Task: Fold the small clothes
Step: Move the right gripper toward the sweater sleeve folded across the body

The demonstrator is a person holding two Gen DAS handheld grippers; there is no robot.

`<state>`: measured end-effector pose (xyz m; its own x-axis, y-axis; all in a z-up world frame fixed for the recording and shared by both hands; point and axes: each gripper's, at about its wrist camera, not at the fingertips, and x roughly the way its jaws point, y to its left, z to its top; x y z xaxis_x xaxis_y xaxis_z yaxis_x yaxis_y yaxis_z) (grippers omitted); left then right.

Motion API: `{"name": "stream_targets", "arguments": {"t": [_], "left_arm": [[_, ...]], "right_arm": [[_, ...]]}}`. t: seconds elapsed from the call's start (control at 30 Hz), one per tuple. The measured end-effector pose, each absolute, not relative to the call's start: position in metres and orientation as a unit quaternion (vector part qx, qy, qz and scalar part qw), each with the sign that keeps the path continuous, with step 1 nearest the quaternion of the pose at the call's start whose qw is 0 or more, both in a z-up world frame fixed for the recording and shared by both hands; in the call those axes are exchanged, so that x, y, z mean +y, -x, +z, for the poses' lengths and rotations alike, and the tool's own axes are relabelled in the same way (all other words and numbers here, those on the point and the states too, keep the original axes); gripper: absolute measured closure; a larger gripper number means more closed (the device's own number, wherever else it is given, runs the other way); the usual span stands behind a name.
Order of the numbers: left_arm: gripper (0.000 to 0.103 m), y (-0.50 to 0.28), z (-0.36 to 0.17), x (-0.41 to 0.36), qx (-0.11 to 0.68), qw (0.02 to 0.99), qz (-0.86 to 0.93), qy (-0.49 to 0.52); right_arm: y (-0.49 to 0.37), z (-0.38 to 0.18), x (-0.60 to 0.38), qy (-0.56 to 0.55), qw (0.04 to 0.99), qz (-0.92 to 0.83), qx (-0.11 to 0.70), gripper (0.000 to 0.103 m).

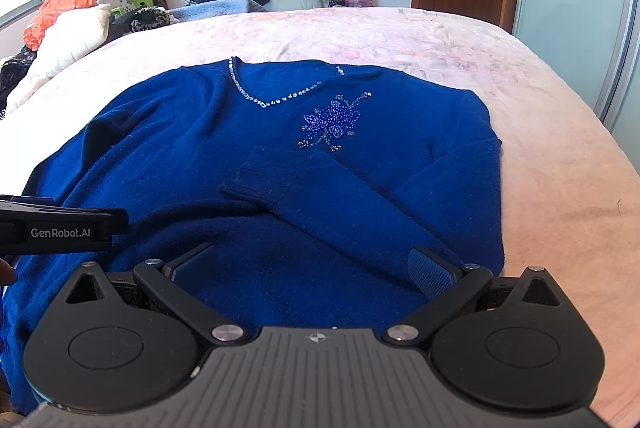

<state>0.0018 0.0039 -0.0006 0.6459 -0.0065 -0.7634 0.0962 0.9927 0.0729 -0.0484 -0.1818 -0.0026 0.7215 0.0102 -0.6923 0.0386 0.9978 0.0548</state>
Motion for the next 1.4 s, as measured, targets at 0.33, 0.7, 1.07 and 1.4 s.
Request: {"name": "stream_targets", "arguments": {"t": [0.33,0.7,1.07,1.4], "left_arm": [[0.018,-0.003,-0.005,0.005,0.424,0.904,-0.031,-0.052],[0.018,-0.002,-0.005,0.006,0.423,0.904,-0.028,-0.052],[0.018,0.0,-0.004,0.005,0.419,0.906,-0.029,-0.054],[0.018,0.003,0.0,0.01,0.409,0.911,-0.044,-0.031]], "right_arm": [[0.039,-0.001,-0.183,-0.013,0.947,-0.019,0.319,0.001],[0.025,-0.012,-0.171,0.04,0.933,-0.027,0.357,0.001],[0.059,0.014,-0.191,0.007,0.946,-0.003,0.323,0.001],[0.068,0.007,-0.175,0.041,0.954,-0.005,0.297,0.001]]}}
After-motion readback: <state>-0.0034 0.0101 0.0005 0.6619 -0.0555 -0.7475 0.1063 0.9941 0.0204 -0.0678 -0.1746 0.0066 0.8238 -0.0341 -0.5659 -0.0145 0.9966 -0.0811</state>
